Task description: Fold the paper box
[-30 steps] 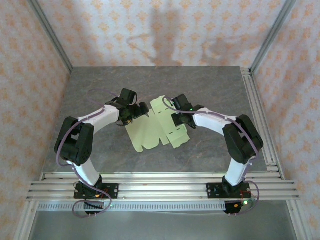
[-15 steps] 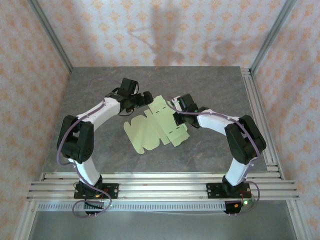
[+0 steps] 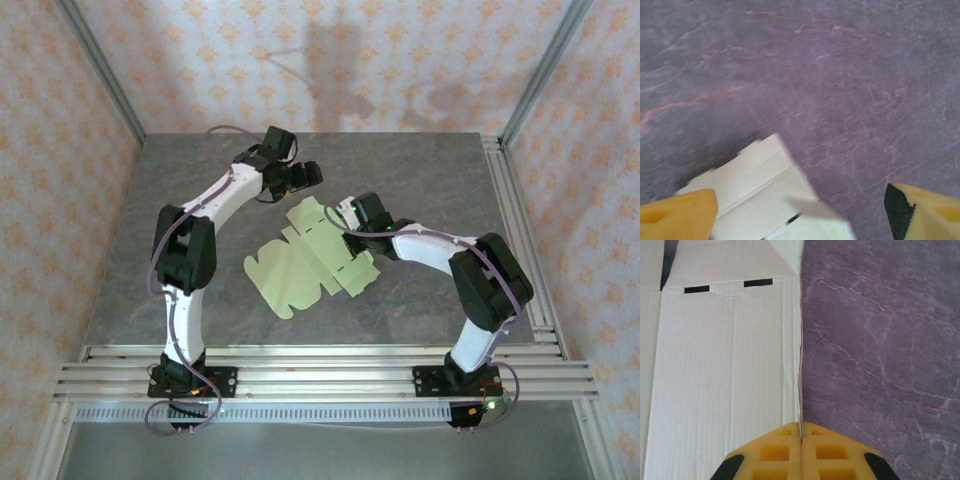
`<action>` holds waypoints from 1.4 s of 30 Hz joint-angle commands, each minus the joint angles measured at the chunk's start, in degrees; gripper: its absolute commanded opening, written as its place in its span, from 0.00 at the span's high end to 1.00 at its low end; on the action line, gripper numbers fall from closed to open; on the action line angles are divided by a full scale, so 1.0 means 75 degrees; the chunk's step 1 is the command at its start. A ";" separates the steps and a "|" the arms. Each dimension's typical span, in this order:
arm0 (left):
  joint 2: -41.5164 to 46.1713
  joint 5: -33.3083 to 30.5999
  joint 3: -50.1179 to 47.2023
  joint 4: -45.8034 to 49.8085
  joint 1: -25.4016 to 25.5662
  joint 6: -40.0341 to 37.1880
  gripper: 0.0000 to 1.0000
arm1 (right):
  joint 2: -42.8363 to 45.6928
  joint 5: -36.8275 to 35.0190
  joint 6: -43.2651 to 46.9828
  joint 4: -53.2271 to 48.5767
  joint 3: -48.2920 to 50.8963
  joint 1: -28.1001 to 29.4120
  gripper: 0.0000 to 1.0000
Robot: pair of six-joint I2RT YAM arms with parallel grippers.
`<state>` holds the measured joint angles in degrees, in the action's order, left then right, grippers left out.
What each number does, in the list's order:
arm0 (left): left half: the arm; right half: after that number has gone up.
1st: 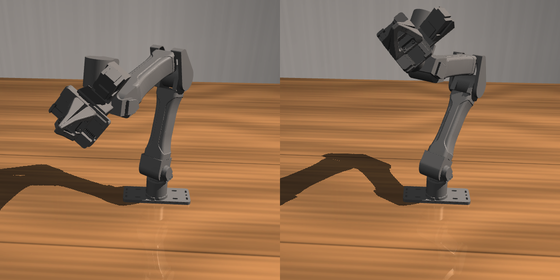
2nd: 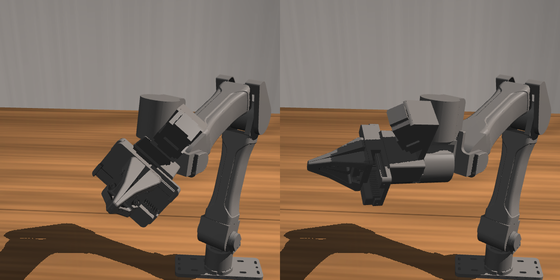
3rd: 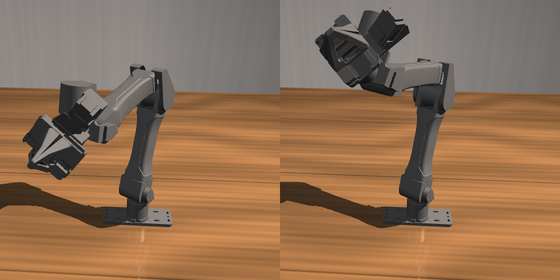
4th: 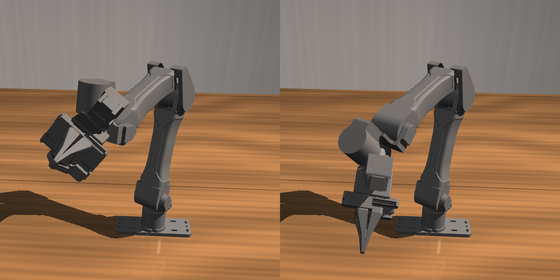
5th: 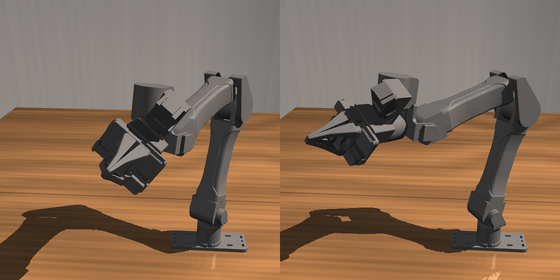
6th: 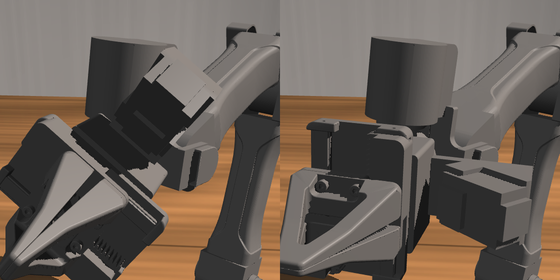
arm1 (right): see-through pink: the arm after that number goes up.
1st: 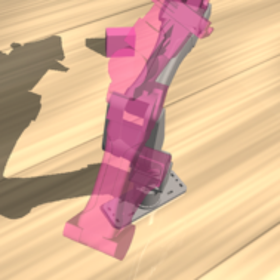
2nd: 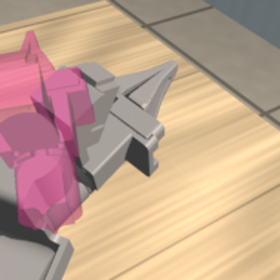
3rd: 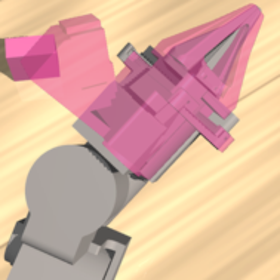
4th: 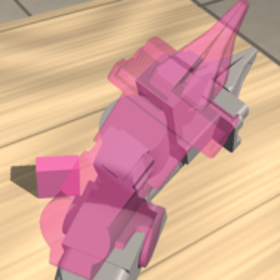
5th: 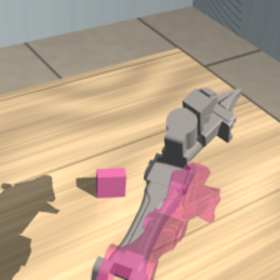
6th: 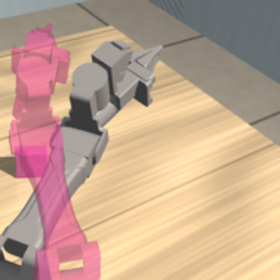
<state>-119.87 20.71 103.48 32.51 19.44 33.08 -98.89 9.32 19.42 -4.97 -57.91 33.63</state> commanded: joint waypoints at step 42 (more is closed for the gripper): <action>-0.1139 0.1329 0.0705 0.0625 0.0982 0.1349 0.85 | -0.0395 -0.1337 0.0727 0.0055 -0.0388 0.0427 1.00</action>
<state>-129.40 28.77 108.90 38.28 25.89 42.63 -100.90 -0.10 24.10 -4.05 -59.07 36.38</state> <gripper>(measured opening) 0.160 0.046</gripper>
